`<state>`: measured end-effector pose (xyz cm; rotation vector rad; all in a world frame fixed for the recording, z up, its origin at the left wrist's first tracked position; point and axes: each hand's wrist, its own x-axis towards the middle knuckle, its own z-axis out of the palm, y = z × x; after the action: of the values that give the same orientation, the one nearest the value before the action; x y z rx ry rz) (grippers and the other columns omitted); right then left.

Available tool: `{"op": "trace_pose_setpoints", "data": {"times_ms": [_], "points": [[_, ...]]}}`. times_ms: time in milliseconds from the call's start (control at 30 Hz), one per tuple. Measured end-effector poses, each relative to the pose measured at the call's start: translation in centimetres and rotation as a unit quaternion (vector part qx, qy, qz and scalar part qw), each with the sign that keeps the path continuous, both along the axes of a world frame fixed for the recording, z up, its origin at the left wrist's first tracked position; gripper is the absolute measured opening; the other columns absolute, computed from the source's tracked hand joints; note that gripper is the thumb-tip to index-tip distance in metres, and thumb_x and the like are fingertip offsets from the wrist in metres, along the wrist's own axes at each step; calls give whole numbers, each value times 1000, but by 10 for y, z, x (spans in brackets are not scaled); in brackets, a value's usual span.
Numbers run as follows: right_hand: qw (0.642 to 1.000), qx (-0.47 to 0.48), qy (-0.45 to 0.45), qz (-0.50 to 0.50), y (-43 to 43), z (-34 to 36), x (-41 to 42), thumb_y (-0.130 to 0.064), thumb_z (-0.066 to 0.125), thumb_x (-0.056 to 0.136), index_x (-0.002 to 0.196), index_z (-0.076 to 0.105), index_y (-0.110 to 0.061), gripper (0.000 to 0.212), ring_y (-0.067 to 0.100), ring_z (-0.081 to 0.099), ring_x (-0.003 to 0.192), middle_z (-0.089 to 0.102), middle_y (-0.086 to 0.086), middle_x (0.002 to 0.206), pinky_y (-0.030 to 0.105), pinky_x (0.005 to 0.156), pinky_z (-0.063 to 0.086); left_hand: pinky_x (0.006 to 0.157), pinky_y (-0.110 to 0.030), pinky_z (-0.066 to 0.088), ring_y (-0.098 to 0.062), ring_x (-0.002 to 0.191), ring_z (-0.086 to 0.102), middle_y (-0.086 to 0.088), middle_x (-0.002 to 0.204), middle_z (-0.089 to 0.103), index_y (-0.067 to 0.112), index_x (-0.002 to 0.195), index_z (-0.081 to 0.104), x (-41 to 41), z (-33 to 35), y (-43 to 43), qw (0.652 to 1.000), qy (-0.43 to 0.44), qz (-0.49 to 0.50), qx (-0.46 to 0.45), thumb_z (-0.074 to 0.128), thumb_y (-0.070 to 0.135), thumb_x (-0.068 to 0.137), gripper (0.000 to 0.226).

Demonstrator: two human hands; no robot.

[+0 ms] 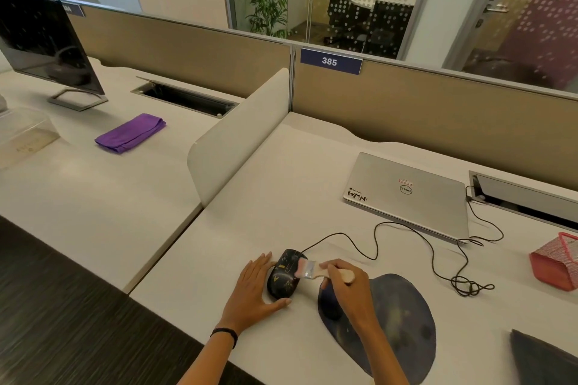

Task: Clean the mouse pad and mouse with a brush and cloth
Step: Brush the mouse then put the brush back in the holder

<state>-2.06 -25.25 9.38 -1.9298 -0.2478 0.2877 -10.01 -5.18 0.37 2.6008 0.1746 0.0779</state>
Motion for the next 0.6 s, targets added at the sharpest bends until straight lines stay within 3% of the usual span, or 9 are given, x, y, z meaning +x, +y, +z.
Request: {"op": "trace_pose_setpoints", "data": {"times_ms": [133,300,400,500,600], "points": [[998,-52,-3,26,-2,-7,1,-4,53,86,61,62,-23,33,12,57,57,60,-3,54,15,52,43,114,-14,-15,1,142,-2,18,152,4,32,143,20,1,-1,0,1000,7,-3,0,47,83,69,94],[999,20,-23,40,4,0,-11,-4,51,89,74,69,-18,27,12,60,58,66,4,61,16,57,46,114,-14,-15,-1,142,-2,17,153,2,29,146,19,1,-2,2,1000,14,-10,-2,51,83,66,102],[998,4,-31,51,5,-3,-13,-2,52,87,68,67,-24,33,8,58,54,65,-2,55,15,55,46,112,-12,-17,0,142,-4,18,152,0,30,146,15,1,-2,1,1000,16,-11,3,50,84,66,103],[999,-11,-28,34,1,-2,-13,2,53,82,61,65,-17,32,3,55,48,60,-7,47,12,49,41,112,-13,-17,-1,142,-4,16,153,0,29,146,16,1,-3,1,1000,18,-11,5,50,83,66,102],[999,23,-30,32,0,0,-14,2,54,84,65,67,-18,30,6,59,52,66,-3,55,16,52,45,112,-13,-17,-3,143,-3,14,153,2,27,146,16,2,-3,2,1000,15,-15,-2,47,85,65,105]]}}
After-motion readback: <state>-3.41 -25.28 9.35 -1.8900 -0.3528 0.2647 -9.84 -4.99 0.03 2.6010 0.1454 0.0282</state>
